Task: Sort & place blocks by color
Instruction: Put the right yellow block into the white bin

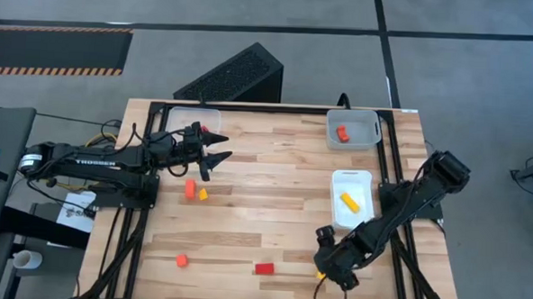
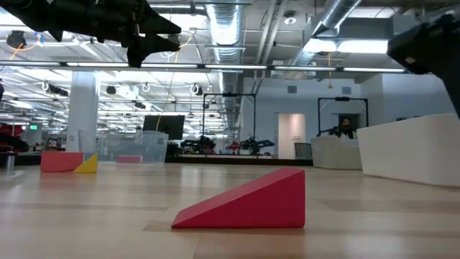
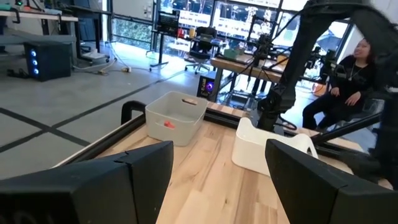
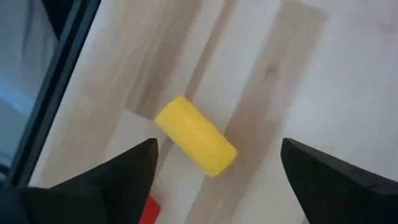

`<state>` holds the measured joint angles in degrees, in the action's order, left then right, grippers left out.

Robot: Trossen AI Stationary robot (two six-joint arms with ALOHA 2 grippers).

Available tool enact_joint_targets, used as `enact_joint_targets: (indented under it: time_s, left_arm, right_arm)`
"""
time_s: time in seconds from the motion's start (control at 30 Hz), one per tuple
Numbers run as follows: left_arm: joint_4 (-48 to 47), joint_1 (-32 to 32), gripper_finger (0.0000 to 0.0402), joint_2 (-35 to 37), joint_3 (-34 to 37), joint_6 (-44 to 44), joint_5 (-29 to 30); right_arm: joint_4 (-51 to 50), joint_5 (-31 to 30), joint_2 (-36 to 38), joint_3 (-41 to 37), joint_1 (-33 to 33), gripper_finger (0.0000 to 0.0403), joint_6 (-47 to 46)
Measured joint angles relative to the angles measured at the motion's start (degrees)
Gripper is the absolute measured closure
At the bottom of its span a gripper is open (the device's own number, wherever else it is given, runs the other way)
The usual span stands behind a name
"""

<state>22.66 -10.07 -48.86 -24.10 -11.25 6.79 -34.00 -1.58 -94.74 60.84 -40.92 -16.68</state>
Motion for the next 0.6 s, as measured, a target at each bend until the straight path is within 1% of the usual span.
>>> enact_joint_targets:
  time_s: [0.07, 0.13, 0.27, 0.37, 0.6]
  left_arm:
    - [-0.67, 0.0, 0.0159, 0.0, 0.0, 0.02, 0.02]
    - [-0.99, 0.0, 0.0159, 0.0, 0.0, 0.02, 0.09]
    - [-1.22, 0.0, 0.0159, -0.02, 0.0, -0.15, 0.11]
    - [-1.27, 0.0, 0.0159, -0.02, 0.0, -0.42, 0.11]
    - [-1.33, 0.01, 0.0159, -0.02, 0.0, -0.48, 0.1]
  right_arm:
    - [-1.97, 0.36, -3.56, 2.24, -0.66, 0.0044, 2.9]
    - [-6.89, 0.23, -6.65, 5.21, -1.28, 0.0046, 5.36]
    - [-11.86, 0.34, -11.03, 9.88, -1.41, 0.0054, 8.45]
    - [-12.03, -0.06, -13.23, 10.84, -1.35, 0.0061, 11.73]
    - [-11.89, 0.09, -17.42, 11.24, -1.17, 0.0079, 12.9]
